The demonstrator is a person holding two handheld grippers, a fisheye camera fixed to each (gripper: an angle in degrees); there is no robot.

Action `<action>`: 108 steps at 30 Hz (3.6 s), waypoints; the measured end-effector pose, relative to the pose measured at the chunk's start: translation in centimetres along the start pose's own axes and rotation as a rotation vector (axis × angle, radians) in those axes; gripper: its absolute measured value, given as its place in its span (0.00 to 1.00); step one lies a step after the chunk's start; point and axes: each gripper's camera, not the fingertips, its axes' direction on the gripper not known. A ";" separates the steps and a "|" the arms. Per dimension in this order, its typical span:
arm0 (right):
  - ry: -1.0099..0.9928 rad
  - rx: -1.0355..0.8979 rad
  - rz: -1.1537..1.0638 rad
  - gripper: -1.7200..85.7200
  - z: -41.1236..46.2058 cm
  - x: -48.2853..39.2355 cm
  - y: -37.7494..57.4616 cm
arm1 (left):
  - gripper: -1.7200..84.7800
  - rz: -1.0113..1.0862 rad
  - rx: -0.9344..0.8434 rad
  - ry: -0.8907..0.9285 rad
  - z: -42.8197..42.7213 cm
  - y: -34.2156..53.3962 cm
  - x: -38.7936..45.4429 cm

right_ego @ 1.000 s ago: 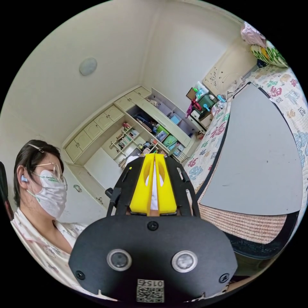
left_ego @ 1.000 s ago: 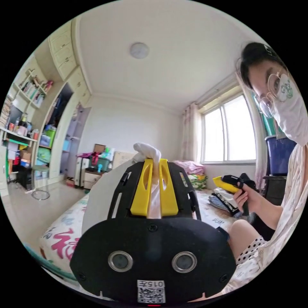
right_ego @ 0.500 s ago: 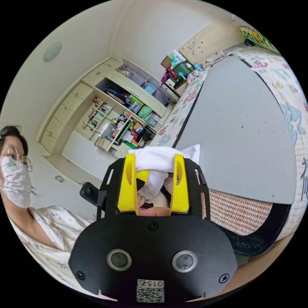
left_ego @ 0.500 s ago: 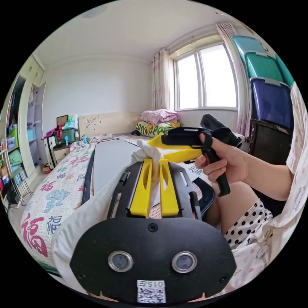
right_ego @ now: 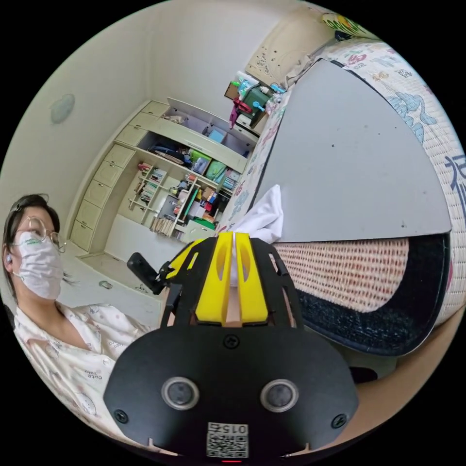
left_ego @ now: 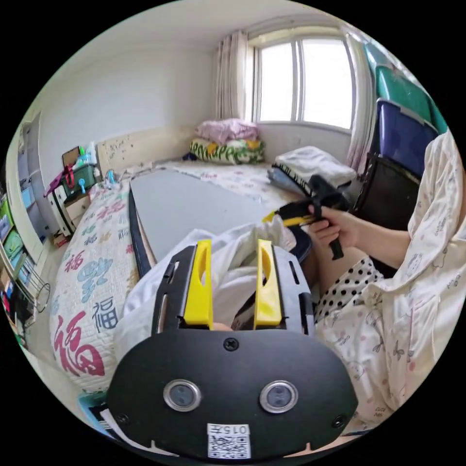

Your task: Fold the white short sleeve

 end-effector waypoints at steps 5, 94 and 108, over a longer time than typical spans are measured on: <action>0.021 -0.001 -0.076 0.18 -1.7 -4.3 0.2 | 0.11 0.094 -0.243 -0.138 4.8 0.9 1.1; 0.107 -0.096 -0.097 0.03 7.7 -20.3 19.7 | 0.15 -0.606 0.010 0.519 25.7 37.7 -24.5; 0.103 -0.123 -0.070 0.02 24.0 -23.3 27.1 | 0.05 -0.669 -0.038 0.513 23.9 45.9 -21.1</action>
